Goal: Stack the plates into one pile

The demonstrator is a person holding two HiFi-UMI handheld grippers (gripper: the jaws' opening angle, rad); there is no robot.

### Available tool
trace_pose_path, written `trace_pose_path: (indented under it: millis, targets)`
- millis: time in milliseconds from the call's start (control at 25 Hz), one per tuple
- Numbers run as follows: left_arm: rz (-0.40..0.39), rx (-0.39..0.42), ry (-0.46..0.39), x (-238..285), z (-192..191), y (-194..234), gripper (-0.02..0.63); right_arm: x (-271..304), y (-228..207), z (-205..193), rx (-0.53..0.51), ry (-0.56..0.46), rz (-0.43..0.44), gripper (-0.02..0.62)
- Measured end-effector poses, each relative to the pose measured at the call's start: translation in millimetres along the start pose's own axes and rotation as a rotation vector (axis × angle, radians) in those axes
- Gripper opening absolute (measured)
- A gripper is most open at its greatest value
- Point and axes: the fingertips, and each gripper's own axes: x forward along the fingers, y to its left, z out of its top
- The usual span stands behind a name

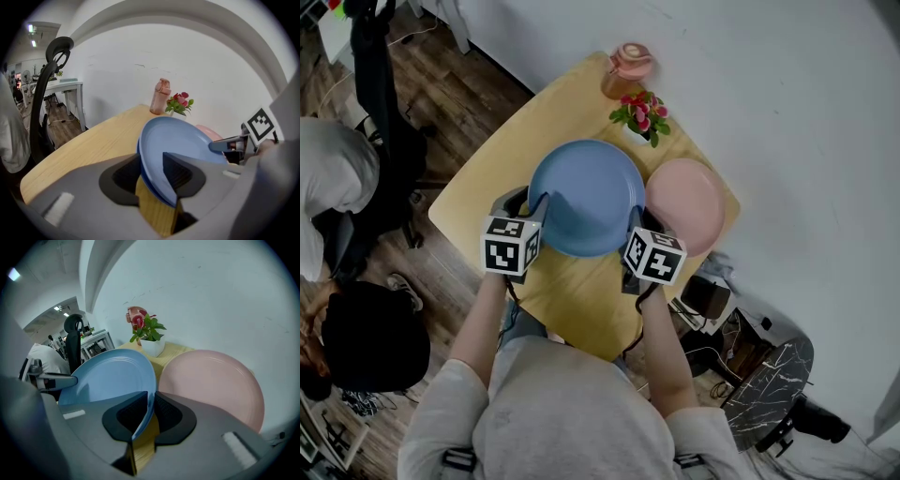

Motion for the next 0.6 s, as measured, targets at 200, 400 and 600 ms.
trace_pose_path:
  millis: [200,400,600]
  targets:
    - [0.018,0.037,-0.02,-3.3,4.4,2.3,0.206,-3.4,0.6,2.2,-0.015,-0.026,-0.03,0.046]
    - [0.051,0.059,-0.079,-16.5,16.3,7.7,0.206,-19.1,2.8,14.3,0.005,-0.111,-0.031,0.046]
    - [0.065,0.085,-0.194,-41.5,40.2,4.3,0.123,-46.1,21.8,29.0,-0.016,-0.203,0.02,0.023]
